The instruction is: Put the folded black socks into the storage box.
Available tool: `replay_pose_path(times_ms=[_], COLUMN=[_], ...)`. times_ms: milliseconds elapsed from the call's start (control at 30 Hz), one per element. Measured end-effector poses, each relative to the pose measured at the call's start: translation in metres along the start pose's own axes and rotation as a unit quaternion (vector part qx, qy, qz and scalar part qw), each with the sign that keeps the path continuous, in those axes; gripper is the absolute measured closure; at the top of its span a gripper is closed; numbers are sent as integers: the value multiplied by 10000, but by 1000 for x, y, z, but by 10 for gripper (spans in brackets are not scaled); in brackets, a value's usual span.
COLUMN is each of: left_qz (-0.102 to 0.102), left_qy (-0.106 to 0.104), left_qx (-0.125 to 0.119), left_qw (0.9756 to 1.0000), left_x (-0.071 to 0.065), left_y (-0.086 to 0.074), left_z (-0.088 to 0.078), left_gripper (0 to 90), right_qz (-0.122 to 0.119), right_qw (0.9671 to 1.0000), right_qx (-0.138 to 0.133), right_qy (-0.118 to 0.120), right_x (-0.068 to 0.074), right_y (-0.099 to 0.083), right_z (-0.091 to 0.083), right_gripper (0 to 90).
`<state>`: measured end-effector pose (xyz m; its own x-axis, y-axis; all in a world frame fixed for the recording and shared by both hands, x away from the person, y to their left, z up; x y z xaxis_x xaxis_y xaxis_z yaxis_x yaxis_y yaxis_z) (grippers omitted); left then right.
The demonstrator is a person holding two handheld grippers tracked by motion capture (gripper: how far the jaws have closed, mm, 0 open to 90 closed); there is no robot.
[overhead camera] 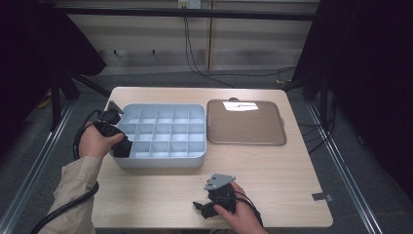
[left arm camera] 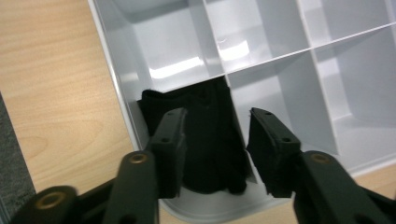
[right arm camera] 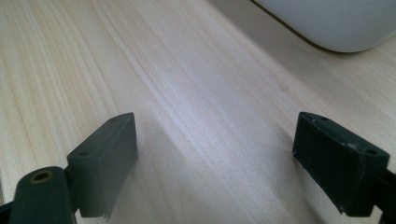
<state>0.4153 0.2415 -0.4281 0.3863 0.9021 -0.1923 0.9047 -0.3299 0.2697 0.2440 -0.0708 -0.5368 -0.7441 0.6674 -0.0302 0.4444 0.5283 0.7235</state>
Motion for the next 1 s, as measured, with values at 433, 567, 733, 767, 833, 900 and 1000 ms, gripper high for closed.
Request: replay_pose_path(times_ms=[433,567,733,767,833,900,1000], left_qz=[308,368,436,475,474,498,543], left_qy=[-241,-286,-319,-316,-322,-337,-354], left_qx=[-79,-45,3,4,-30,-34,-16], left_qw=[9992,9989,9985,9984,9984,9982,9979], left_x=[-14,-18,-22,-22,-24,-26,-28], left_y=[-2,-3,-4,-4,-4,-4,-4], left_z=[-8,-8,-8,-8,-8,-8,-8], left_gripper=[374,364,360,360,360,360,359], right_qz=[1,0,0,10,8,10,9], right_qw=[10000,10000,10000,10000,10000,10000,10000], right_qx=[1,2,2,9,9,8,9], right_qy=[3,4,5,5,4,6,4], right_x=[0,0,0,0,0,0,0], right_y=[0,0,0,0,0,0,0], right_z=[0,0,0,0,0,0,0], right_gripper=[136,135,135,135,135,135,135])
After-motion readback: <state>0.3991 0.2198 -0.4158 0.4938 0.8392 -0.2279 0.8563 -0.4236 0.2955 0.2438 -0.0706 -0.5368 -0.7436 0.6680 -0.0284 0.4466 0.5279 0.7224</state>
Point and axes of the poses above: each handheld gripper's, and its own axes: z roughly forward along the jaws, y roughly out of its top, x roughly to its left, the point moved 4 cm from there along z, roughly forward along the jaws, and after that the axes turned 5 degrees about -y, right-handed, at the moved point
